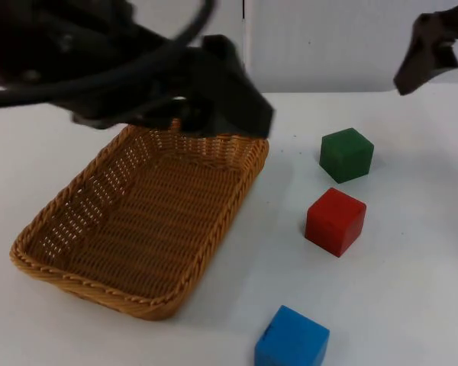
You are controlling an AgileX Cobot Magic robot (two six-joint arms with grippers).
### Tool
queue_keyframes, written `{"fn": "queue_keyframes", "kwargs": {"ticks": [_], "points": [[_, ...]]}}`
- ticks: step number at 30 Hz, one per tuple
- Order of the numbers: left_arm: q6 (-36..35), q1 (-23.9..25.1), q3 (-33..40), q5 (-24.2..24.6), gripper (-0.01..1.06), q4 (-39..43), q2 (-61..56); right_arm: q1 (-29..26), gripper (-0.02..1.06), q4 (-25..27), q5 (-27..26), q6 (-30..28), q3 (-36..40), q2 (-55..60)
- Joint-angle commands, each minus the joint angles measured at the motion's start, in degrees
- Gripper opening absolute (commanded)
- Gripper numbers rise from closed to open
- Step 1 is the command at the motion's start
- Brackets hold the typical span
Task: Pick up one cube with each hand and place exactly two cubes into the same basket, leaving the remaining cube outside.
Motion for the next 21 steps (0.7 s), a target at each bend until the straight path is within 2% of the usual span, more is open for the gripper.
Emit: {"fn": "queue_keyframes", "kwargs": {"ticks": [1, 11, 19, 21], "points": [[0.2, -1.9, -2.3, -0.5, 1.02, 0.6, 2.8, 0.6, 1.05, -0.1, 0.3, -0.8, -1.7, 1.4], [0.1, -7.0, -13.0, -0.4, 1.02, 3.3, 16.3, 0.6, 1.05, 0.1, 3.6, -0.8, -9.5, 9.1], [-0.3, -8.5, -18.9, -0.4, 1.02, 3.9, 23.9, 0.6, 1.05, -0.1, 3.4, -0.8, -13.6, 13.8], [-2.8, -8.9, -20.9, -0.4, 1.02, 7.3, 26.5, 0.6, 1.05, -0.1, 2.6, -0.8, -14.5, 15.3]]}}
